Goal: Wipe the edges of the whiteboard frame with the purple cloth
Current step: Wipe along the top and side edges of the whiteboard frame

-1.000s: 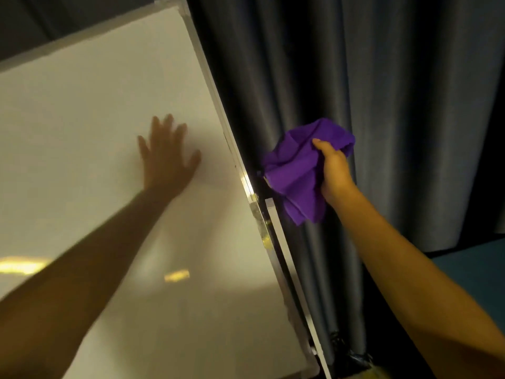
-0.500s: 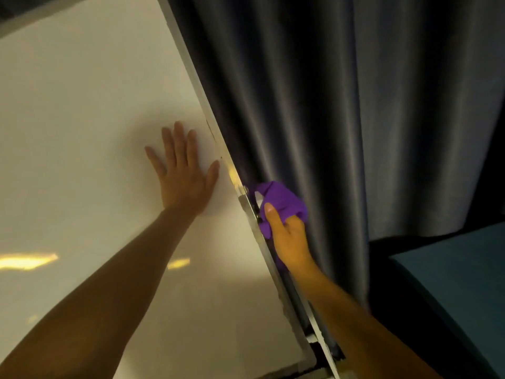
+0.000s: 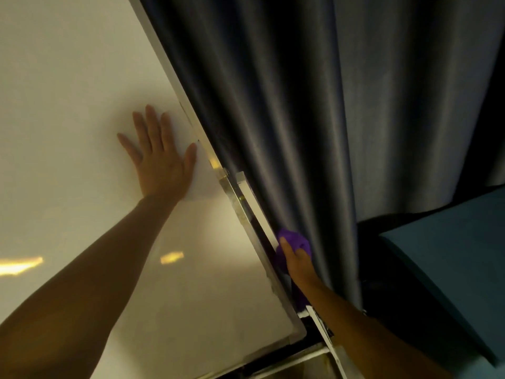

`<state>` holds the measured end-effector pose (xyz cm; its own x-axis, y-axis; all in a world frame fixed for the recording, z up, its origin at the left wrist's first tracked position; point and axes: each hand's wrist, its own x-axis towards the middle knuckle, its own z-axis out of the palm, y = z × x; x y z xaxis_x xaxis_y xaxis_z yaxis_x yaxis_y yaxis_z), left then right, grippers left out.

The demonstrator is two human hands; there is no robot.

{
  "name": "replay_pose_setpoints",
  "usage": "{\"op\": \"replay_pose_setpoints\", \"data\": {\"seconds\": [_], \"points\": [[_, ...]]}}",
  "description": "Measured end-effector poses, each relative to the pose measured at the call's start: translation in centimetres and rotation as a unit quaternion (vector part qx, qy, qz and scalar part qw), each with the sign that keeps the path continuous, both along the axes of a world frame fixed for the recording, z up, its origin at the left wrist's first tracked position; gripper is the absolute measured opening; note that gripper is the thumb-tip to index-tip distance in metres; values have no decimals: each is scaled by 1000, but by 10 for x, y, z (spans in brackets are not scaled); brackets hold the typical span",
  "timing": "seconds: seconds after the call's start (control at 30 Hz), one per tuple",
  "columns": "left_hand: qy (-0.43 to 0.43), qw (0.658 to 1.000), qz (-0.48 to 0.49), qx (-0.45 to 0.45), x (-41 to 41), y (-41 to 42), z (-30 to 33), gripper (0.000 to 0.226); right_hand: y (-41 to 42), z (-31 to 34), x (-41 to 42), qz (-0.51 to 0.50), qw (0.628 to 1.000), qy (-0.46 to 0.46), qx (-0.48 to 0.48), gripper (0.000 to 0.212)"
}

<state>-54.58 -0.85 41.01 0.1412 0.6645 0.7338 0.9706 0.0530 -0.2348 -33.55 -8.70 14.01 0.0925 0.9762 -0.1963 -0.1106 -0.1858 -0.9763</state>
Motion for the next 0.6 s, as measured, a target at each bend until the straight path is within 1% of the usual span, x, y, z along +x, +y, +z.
{"op": "replay_pose_setpoints", "data": {"seconds": [0.07, 0.13, 0.2, 0.27, 0.3, 0.33, 0.4, 0.47, 0.53, 0.6], "points": [[-2, 1000, -2, 1, -3, 4, -1, 81, 13, 41, -4, 15, 999, -20, 26, 35], [-2, 1000, 2, 4, -4, 7, 0, 81, 25, 95, -7, 29, 994, -16, 100, 47], [-1, 1000, 7, 5, -2, 8, 1, 82, 30, 144, -12, 41, 979, 31, 199, 43], [1, 1000, 12, 7, -2, 8, 1, 82, 33, 165, -17, 31, 957, 52, 282, 28], [1, 1000, 12, 7, -2, 8, 0, 82, 31, 163, -19, 17, 952, 56, 299, 26], [1, 1000, 9, 8, -2, 8, 0, 82, 29, 153, -21, -1, 954, 59, 295, 31], [-1, 1000, 5, 13, -5, 8, -1, 81, 18, 114, -25, -45, 969, 52, 238, 41], [3, 1000, 6, 19, -7, 9, -1, 81, 3, 61, -24, -66, 986, -13, 150, 39], [1, 1000, 8, 17, -9, 9, 0, 81, -14, 10, -13, -60, 992, -81, 80, 43], [1, 1000, 5, 18, -10, 11, 0, 81, -28, -18, -3, -99, 987, -80, 102, 42]]}}
